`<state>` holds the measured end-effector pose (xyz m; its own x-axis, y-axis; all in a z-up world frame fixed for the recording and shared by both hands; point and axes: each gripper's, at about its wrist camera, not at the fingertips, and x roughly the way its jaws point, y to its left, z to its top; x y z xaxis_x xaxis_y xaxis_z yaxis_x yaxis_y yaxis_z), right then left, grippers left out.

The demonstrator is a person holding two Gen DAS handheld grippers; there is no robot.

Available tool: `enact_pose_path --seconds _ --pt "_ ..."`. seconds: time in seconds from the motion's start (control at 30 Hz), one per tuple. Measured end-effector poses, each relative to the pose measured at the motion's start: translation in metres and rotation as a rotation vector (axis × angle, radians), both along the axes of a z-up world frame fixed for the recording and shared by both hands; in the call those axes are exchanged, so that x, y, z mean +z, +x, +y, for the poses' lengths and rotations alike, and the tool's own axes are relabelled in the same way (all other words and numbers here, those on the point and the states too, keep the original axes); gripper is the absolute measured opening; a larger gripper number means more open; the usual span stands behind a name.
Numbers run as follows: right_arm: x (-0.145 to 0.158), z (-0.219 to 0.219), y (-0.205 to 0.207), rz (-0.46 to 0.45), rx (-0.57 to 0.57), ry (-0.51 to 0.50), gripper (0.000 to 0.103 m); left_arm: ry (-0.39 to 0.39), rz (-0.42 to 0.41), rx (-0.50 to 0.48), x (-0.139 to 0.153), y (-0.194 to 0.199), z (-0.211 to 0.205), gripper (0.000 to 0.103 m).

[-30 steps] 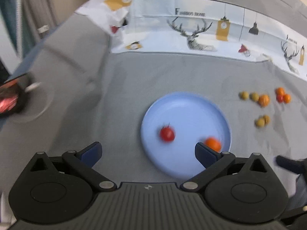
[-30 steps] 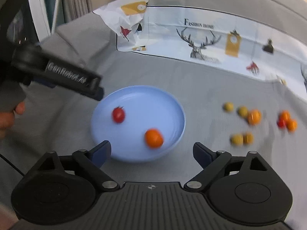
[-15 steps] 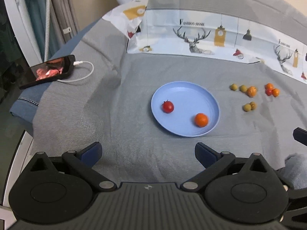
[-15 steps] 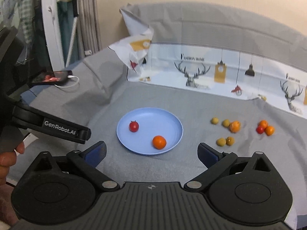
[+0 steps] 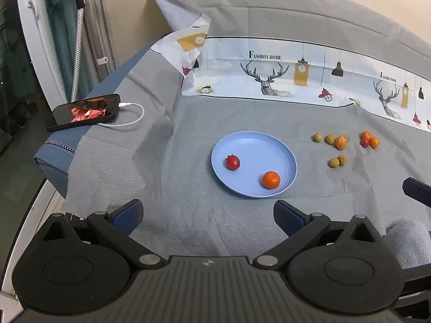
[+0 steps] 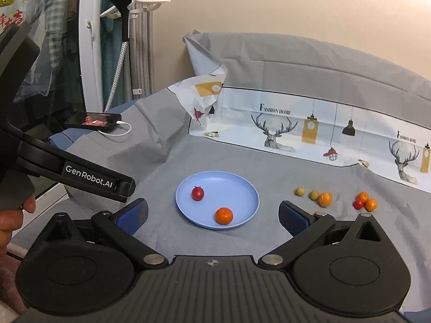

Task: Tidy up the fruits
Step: 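Withdraw both open tools from the plate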

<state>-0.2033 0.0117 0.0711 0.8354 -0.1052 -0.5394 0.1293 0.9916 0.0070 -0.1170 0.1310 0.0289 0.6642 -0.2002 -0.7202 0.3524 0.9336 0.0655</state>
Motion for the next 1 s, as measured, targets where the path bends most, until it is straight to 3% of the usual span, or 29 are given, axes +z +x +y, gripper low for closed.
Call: enact_pose_path --seconds 0.53,1.0 --pt "0.000 0.007 0.000 -0.005 0.009 -0.020 0.102 -0.004 0.000 -0.007 -0.001 0.001 0.003 0.103" --pt "-0.017 -0.014 0.012 0.041 -0.041 0.048 0.102 0.046 0.058 -0.018 -0.017 0.023 -0.018 0.103"
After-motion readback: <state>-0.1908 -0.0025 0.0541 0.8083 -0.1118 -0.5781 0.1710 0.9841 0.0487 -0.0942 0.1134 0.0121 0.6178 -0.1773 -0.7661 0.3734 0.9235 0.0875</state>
